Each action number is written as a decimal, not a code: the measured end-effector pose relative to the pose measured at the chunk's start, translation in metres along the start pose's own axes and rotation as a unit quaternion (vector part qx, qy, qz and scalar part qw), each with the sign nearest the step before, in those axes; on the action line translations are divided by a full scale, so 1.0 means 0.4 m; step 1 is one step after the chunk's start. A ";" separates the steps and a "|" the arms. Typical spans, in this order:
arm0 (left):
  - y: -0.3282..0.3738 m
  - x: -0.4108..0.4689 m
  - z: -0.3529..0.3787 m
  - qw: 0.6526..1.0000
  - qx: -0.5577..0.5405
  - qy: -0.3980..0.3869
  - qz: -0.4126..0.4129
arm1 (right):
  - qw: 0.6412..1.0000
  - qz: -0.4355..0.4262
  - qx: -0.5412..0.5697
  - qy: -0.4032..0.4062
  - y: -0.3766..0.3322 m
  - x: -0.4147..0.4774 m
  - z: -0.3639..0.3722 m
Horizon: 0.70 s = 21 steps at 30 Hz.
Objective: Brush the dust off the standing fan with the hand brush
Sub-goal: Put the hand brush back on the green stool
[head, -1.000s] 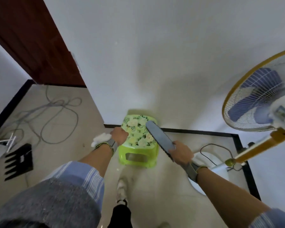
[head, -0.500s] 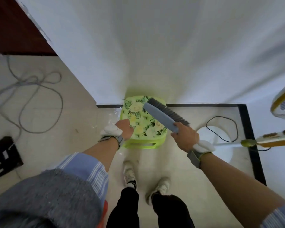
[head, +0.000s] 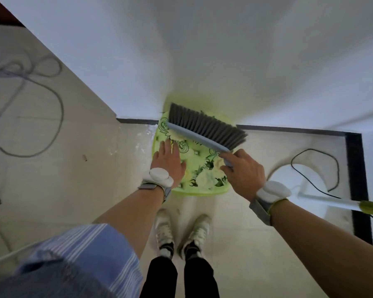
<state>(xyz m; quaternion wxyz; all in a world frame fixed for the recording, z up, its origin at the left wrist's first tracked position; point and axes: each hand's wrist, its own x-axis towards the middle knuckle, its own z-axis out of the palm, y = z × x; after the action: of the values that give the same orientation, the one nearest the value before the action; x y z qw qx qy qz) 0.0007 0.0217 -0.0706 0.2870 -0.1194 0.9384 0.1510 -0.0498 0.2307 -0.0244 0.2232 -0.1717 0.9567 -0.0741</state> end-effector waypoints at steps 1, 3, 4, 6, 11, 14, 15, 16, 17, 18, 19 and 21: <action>-0.001 0.020 0.031 1.000 -0.001 0.010 0.000 | 1.000 -0.004 -0.003 0.002 0.013 0.009 0.024; -0.004 0.038 0.070 1.000 -0.002 0.023 0.004 | 1.000 -0.005 -0.006 0.009 0.031 0.019 0.048; -0.008 0.044 0.094 1.000 -0.001 0.022 0.001 | 1.000 -0.002 -0.009 0.010 0.042 0.028 0.063; -0.022 0.049 0.143 0.999 0.024 0.028 0.011 | 1.000 0.007 -0.017 -0.005 0.060 0.049 0.088; -0.048 0.047 0.185 0.997 0.053 0.047 0.040 | 0.999 0.022 -0.009 -0.048 0.081 0.085 0.136; -0.046 0.051 0.182 0.997 0.057 0.040 0.034 | 0.998 0.024 -0.006 -0.063 0.076 0.091 0.143; -0.045 0.051 0.184 0.997 0.061 0.038 0.034 | 0.997 0.028 0.002 -0.067 0.078 0.091 0.137; -0.045 0.050 0.183 0.997 0.064 0.038 0.034 | 0.997 0.035 0.019 -0.071 0.076 0.087 0.121; -0.046 0.050 0.185 0.997 0.062 0.038 0.034 | 0.997 0.029 0.035 -0.068 0.070 0.080 0.098; -0.047 0.048 0.183 0.996 0.068 0.041 0.032 | 0.997 0.025 0.054 -0.058 0.063 0.074 0.073; -0.046 0.048 0.184 0.996 0.071 0.042 0.033 | 0.997 0.018 0.060 -0.042 0.057 0.070 0.045; -0.046 0.050 0.185 0.995 0.079 0.045 0.035 | 0.994 0.013 0.105 0.011 0.031 0.062 -0.046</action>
<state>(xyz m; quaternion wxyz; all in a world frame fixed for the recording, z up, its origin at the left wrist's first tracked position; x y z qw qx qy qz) 0.0275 0.0281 -0.1443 0.2480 -0.0702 0.9628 0.0807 -0.0826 0.2347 -0.0205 0.2307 -0.1338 0.9480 -0.1735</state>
